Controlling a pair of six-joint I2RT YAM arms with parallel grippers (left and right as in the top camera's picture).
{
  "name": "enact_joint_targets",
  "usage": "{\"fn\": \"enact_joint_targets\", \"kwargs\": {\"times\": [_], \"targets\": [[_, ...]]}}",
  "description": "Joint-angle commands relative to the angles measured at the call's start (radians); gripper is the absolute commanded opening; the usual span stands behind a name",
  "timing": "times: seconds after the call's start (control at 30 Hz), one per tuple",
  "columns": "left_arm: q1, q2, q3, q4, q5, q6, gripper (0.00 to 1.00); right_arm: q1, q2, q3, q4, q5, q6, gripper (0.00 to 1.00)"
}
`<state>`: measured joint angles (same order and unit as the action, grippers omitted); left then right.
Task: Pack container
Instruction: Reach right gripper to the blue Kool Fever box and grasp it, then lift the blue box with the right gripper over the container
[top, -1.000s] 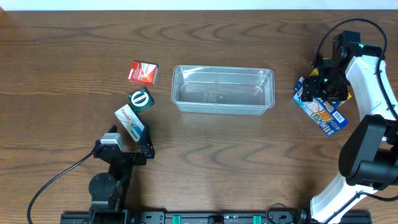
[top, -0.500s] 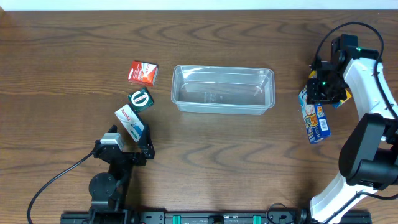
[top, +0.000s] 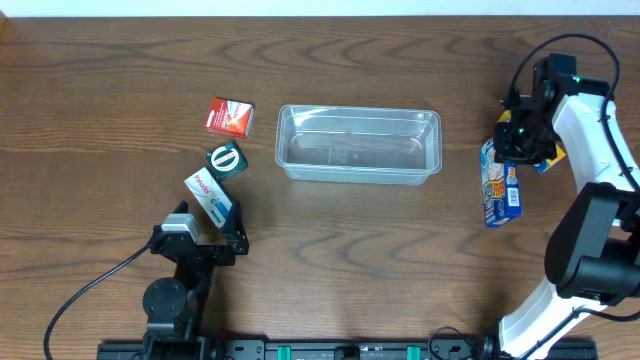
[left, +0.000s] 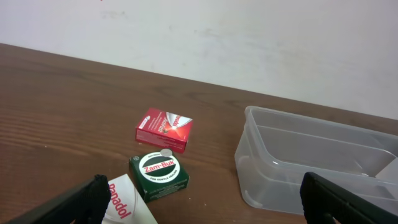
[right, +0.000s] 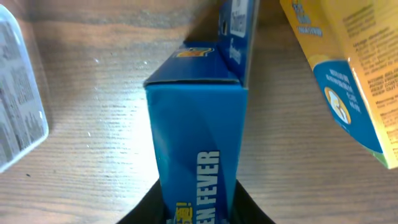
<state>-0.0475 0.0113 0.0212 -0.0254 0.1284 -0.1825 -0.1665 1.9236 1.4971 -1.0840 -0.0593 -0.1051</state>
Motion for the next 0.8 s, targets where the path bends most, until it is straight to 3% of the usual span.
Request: {"fn": "enact_joint_targets", "kwargs": {"times": [0.0,0.13,0.37,0.77], "targets": [[0.004,-0.001,-0.017,-0.033,0.020,0.010,0.98,-0.009,0.007,-0.003,0.011,-0.055,0.021,0.17],[0.004,-0.001,-0.017,-0.033,0.020,0.010,0.98,-0.007,0.007,-0.003,0.010,-0.066,0.021,0.12],[0.004,-0.001,-0.017,-0.033,0.020,0.010,0.98,-0.007,0.006,0.016,-0.009,-0.123,0.022,0.12],[0.004,-0.001,-0.017,-0.033,0.020,0.010,0.98,-0.007,-0.003,0.208,-0.170,-0.159,-0.006,0.12]]}}
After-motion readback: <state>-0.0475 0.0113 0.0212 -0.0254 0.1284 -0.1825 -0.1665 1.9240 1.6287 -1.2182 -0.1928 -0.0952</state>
